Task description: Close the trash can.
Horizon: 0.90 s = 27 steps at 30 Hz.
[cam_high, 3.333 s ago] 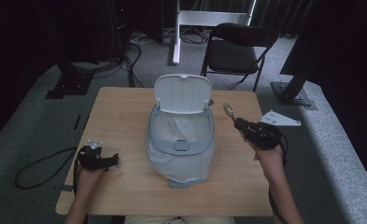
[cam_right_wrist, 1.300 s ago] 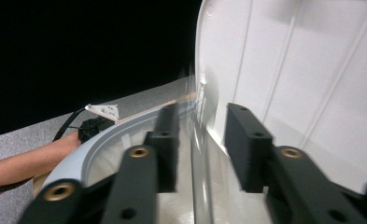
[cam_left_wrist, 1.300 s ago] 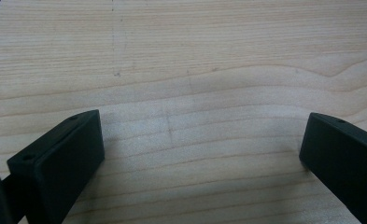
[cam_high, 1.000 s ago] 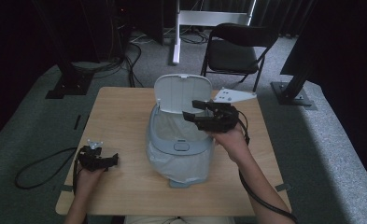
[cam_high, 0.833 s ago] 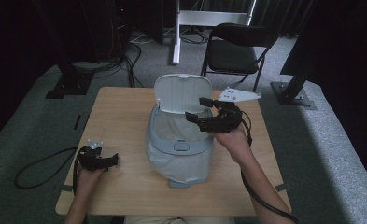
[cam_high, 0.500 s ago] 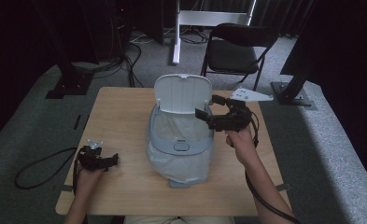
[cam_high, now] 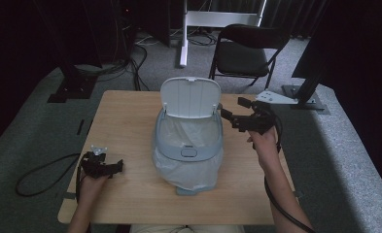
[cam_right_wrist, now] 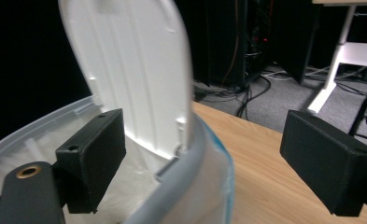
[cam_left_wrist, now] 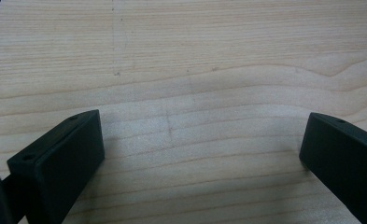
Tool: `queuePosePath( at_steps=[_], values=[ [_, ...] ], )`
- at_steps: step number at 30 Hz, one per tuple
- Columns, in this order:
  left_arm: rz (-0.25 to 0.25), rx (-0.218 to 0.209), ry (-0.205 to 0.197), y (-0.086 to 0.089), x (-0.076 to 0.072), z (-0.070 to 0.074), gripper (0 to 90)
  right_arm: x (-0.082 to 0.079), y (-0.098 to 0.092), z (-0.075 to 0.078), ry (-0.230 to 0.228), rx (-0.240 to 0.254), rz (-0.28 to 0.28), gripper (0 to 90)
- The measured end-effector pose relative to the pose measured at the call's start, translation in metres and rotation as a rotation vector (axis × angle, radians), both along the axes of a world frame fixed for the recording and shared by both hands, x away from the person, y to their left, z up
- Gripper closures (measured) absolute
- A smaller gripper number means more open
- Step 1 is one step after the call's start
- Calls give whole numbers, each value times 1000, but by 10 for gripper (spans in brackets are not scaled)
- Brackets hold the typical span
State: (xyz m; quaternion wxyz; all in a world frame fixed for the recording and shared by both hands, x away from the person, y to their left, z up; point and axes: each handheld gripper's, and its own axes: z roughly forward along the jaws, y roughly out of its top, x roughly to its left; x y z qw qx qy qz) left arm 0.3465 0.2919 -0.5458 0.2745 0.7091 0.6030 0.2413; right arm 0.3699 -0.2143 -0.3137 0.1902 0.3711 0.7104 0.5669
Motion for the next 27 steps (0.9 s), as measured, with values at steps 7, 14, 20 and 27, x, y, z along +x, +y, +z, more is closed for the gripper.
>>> queuePosePath(
  at_steps=[7,14,20,27],
  values=[
    [-2,0,0,0,0,0,0,11,-12,-5,21,4,-46,136],
    [7,-1,-1,0,-1,0,0,33,-19,-6,45,10,-80,136],
    [10,-2,-1,-1,0,0,0,53,-17,5,67,14,-81,136],
    [10,-2,0,-1,0,0,0,73,-10,20,84,42,-55,136]
  ],
)
